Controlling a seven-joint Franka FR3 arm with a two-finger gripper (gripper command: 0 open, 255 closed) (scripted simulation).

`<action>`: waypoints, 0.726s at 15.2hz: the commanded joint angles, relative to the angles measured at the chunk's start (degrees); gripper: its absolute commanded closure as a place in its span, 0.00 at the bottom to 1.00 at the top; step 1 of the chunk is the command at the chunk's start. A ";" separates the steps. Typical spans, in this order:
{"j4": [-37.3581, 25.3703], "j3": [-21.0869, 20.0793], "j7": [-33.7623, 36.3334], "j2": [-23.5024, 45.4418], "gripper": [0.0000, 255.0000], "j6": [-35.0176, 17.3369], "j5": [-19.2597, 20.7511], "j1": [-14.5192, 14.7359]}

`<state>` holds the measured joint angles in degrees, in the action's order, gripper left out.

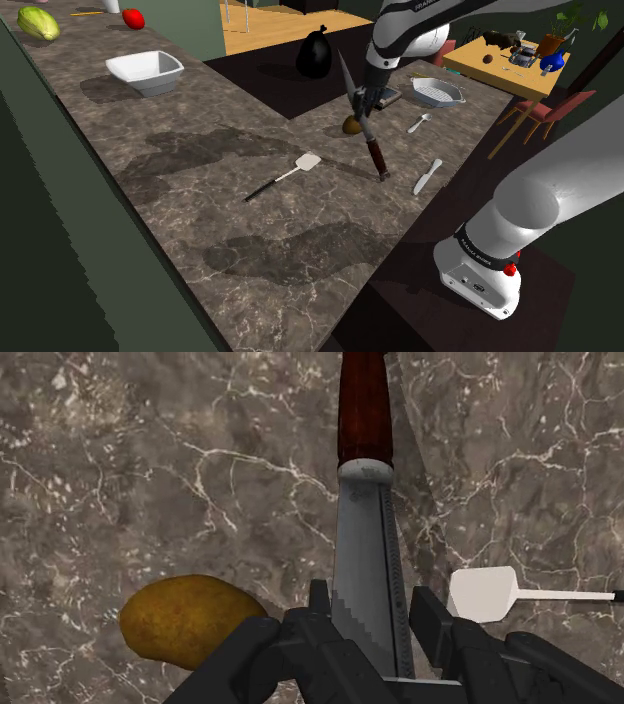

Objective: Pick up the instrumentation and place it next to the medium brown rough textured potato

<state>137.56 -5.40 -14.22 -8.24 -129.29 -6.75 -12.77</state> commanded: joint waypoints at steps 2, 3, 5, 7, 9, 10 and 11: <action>-0.67 2.64 -4.46 0.83 1.00 0.23 0.57 -2.12; -1.09 3.49 -5.88 1.18 1.00 0.41 0.75 -2.82; -2.14 5.17 -8.70 2.07 1.00 0.79 1.09 -4.21; -3.45 6.80 -11.50 3.16 1.00 1.23 1.36 -5.58; -5.03 8.38 -14.27 4.47 1.00 1.71 1.54 -6.91; -5.91 9.14 -15.64 5.19 1.00 1.97 1.60 -7.57; -6.86 9.88 -17.01 5.97 1.00 2.25 1.63 -8.23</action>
<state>132.22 3.75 -29.84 -3.45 -127.53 -5.16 -20.37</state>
